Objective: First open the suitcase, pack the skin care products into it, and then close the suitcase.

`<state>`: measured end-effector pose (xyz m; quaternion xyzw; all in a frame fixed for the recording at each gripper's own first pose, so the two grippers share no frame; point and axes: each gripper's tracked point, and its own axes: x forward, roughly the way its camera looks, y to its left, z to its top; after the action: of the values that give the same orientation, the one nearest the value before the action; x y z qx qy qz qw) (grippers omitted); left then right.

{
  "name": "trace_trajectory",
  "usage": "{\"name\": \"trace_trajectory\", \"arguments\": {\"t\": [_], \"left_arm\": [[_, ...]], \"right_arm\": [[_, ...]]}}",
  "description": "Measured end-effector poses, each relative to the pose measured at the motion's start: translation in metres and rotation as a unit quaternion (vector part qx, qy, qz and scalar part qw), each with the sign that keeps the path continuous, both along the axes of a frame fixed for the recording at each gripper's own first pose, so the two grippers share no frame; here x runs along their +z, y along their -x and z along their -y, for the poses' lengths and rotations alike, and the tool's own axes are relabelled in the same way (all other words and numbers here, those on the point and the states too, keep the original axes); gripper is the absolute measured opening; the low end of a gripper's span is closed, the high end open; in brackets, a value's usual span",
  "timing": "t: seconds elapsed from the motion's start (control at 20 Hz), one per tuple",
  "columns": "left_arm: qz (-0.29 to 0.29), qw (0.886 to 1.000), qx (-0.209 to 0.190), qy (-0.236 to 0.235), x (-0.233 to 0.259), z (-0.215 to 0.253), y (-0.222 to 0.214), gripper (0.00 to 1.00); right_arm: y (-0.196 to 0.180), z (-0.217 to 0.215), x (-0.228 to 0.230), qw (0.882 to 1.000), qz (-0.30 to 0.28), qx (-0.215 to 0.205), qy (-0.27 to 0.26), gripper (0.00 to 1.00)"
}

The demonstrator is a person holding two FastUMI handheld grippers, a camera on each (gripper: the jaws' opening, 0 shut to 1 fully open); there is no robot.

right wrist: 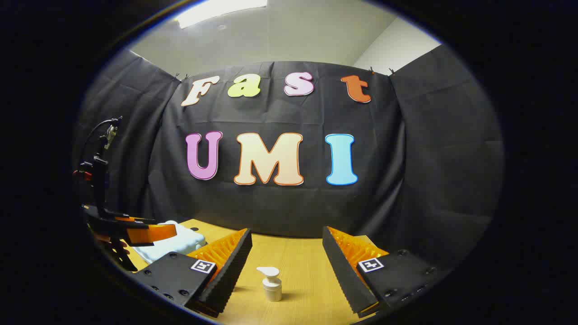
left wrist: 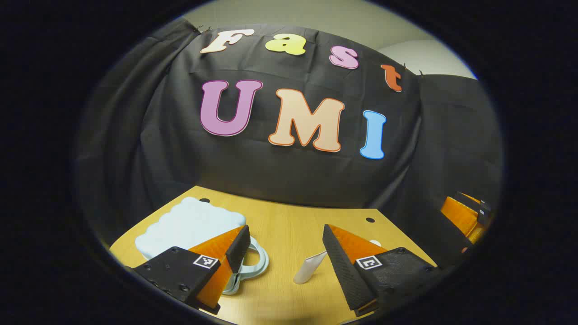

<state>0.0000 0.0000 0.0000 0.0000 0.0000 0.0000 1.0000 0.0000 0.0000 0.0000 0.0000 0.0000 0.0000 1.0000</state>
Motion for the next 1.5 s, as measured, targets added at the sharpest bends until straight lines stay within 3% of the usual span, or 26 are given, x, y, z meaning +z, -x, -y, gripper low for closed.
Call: {"name": "trace_trajectory", "arguments": {"t": [0.2, 0.5, 0.95, 1.15, 1.5], "left_arm": [[-0.013, 1.0, 0.008, -0.016, -0.007, -0.005, -0.002, 0.94], [-0.044, 0.999, 0.014, 0.0, -0.021, -0.006, -0.012, 0.95], [-0.135, 0.989, 0.032, 0.05, -0.058, -0.027, -0.074, 0.95], [-0.2, 0.975, 0.045, 0.082, -0.081, -0.033, -0.109, 0.95], [-0.33, 0.931, 0.113, 0.107, -0.135, -0.054, -0.14, 0.95]], "right_arm": [[-0.005, 0.004, -0.002, 1.0, -0.002, 0.002, -0.005, 0.98], [-0.01, 0.002, -0.01, 1.0, -0.006, 0.011, -0.011, 0.98], [-0.014, -0.001, -0.028, 0.999, -0.02, 0.029, -0.013, 0.99], [-0.013, -0.002, -0.037, 0.998, -0.033, 0.036, -0.033, 0.99], [-0.007, 0.006, -0.037, 0.998, -0.031, 0.039, -0.027, 0.98]]}}
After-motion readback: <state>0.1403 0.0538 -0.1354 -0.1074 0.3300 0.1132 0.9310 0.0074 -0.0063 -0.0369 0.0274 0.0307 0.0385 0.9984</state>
